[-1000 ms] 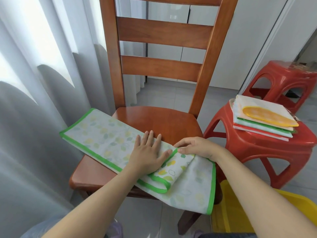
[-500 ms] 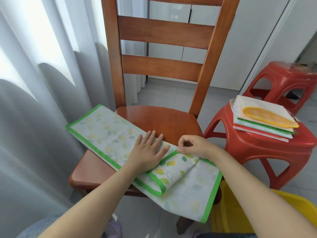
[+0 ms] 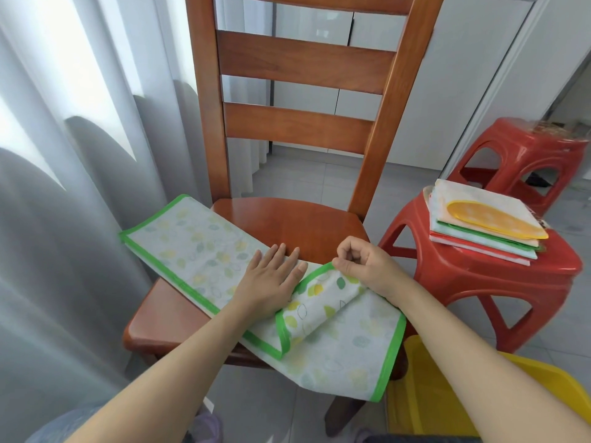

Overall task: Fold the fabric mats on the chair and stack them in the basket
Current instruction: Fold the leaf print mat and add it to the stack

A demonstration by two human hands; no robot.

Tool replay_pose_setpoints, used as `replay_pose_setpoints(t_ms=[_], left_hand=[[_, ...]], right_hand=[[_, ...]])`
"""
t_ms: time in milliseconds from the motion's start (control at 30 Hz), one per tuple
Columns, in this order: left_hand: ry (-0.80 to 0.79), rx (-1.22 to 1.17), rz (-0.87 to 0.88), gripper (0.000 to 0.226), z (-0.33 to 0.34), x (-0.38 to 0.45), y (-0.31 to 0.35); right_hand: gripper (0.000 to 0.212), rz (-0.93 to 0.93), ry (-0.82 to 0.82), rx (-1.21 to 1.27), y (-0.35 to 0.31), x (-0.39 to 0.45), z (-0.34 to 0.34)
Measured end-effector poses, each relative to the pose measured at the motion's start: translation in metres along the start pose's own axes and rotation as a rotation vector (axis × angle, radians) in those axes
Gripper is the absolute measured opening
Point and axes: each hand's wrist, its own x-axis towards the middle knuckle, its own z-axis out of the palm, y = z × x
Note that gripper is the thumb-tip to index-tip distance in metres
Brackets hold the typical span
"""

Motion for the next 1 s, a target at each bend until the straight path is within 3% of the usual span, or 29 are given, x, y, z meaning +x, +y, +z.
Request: replay_pose_setpoints(t_ms=[100, 233, 333, 433, 567, 600, 667, 733, 900, 1000], left_hand=[[0.001, 0.01, 0.002, 0.062, 0.001, 0.003, -0.002], [-0.011, 0.149, 0.052, 0.102, 0.006, 0.008, -0.01], [0.018, 0.048, -0.008, 0.062, 0.006, 0.007, -0.007], [0.025, 0.017, -0.001, 0.054, 0.004, 0.003, -0.003], [-0.005, 0.104, -0.007, 0.054, 0.001, 0.007, -0.004], [-0.038, 0.175, -0.009, 0.062, -0.001, 0.008, -0.005], [-0.086, 0.25, -0.008, 0.1, -0.004, 0.011, -0.008], [-0.09, 0.259, -0.005, 0.116, -0.004, 0.013, -0.01], [-0.095, 0.278, -0.018, 0.114, -0.006, 0.012, -0.006], [-0.064, 0.268, -0.011, 0.11, -0.004, 0.01, -0.007]], right_hand=[[0.018, 0.028, 0.055, -0.079, -0.003, -0.006, -0.009], [0.015, 0.083, 0.124, -0.193, -0.007, -0.018, -0.024], [0.013, 0.132, 0.075, -0.249, -0.011, -0.029, -0.03], [0.024, 0.145, 0.052, -0.305, -0.012, -0.037, -0.026], [0.038, 0.081, 0.157, -0.118, -0.01, -0.044, -0.023], [0.035, 0.062, 0.177, -0.019, -0.009, -0.046, -0.025], [0.025, 0.045, 0.181, 0.099, -0.005, -0.048, -0.03], [0.018, 0.053, 0.164, 0.112, -0.001, -0.05, -0.03], [0.023, 0.125, 0.25, 0.282, 0.006, -0.049, -0.024], [0.042, 0.161, 0.235, 0.332, 0.01, -0.049, -0.024]])
